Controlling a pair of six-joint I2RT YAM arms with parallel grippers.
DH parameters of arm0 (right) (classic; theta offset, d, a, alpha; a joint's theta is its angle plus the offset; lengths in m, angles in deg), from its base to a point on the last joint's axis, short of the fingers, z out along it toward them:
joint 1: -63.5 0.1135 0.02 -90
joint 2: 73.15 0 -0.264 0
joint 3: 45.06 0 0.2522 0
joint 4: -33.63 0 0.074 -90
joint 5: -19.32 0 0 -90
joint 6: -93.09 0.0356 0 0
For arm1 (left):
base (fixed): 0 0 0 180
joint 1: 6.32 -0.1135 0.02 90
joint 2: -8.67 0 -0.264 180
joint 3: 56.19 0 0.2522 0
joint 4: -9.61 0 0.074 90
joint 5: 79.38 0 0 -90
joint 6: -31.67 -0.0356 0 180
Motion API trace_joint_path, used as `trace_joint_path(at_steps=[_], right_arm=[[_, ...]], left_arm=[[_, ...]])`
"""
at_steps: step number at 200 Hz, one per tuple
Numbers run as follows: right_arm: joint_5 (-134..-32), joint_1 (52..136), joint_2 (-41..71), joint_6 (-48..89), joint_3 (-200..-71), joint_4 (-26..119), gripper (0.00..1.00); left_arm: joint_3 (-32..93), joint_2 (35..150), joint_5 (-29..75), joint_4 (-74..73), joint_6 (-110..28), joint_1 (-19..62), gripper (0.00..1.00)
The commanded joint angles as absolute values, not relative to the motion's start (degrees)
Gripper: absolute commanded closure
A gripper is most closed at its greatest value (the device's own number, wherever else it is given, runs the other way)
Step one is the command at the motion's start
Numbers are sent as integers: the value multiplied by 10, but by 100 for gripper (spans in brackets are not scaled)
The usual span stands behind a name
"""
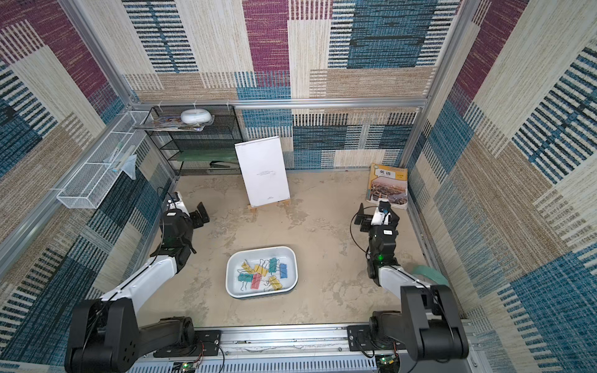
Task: Take out the binder clips from the storage box
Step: Pick up the binder clip from the storage box.
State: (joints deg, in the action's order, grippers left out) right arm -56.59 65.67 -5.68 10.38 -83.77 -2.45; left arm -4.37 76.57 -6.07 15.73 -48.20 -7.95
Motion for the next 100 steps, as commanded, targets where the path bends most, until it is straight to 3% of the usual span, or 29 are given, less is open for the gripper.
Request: trace_joint_path(at_steps=[1,24,43,70,100], right_arm=[[-604,654,-110,237,-921,220,1],[-690,654,-155,332,-964,283,1],[-738,654,-199,360,-942,250,1],[-850,659,-220,372,-927,211,1],[-861,705,-168,354,-1002,339,1]], left_arm=[[13,713,-161,-54,-339,-81,1],[61,654,-157,-185,-193,-83,1],[50,606,-41,-172,-181,-83,1],[4,543,16,-171,-127,-74,1],[-51,490,-12,-194,-112,14,2]])
